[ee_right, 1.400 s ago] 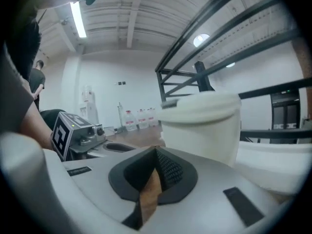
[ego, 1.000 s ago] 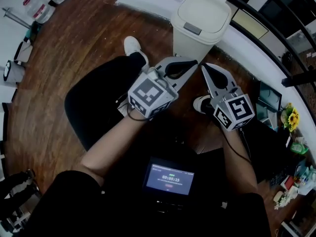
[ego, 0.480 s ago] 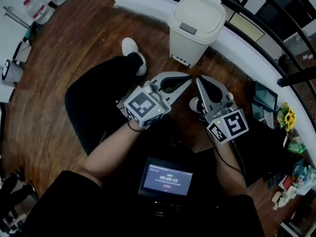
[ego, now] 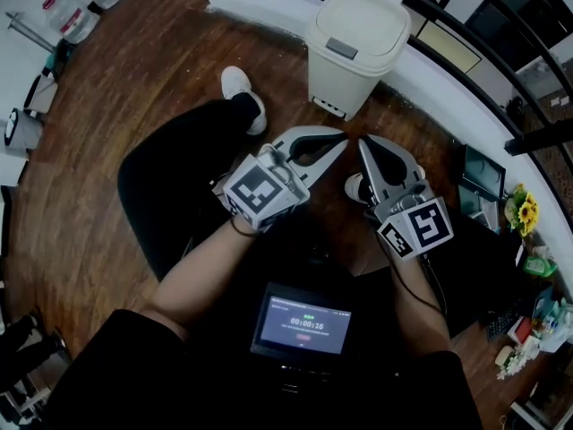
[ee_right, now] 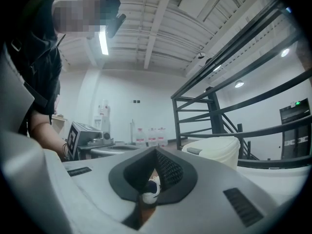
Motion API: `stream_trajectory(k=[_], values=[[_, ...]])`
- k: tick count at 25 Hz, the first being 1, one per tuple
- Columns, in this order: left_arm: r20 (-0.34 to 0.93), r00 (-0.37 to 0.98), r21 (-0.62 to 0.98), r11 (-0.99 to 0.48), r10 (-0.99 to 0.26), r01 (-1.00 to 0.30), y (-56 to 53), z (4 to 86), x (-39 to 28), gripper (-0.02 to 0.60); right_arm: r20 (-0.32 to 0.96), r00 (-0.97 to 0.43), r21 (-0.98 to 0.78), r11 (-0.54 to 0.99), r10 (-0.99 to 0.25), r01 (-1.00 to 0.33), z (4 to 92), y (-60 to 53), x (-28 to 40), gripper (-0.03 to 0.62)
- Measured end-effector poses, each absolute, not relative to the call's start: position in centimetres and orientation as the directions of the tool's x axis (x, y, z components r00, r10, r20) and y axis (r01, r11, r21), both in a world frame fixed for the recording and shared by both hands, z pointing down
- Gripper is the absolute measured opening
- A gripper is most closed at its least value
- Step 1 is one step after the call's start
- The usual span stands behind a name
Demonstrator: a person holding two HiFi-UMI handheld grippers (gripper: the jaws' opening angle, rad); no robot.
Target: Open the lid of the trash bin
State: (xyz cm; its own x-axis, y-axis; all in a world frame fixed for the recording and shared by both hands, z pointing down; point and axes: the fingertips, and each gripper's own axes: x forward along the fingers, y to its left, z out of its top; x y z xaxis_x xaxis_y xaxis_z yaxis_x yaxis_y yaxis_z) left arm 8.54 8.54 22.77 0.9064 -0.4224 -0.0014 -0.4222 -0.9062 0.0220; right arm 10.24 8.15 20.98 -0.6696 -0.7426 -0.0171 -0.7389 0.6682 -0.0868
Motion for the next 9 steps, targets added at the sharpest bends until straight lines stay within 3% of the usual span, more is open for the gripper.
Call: stream_trajectory(k=[9], values=[[0.013, 0.904, -0.003, -0.904, -0.428, -0.428, 8.07, 23.24, 8.65, 0.023, -0.003, -0.668, -0.096, 0.665, -0.744, -0.741, 21.73, 7.76, 10.46, 0.008]])
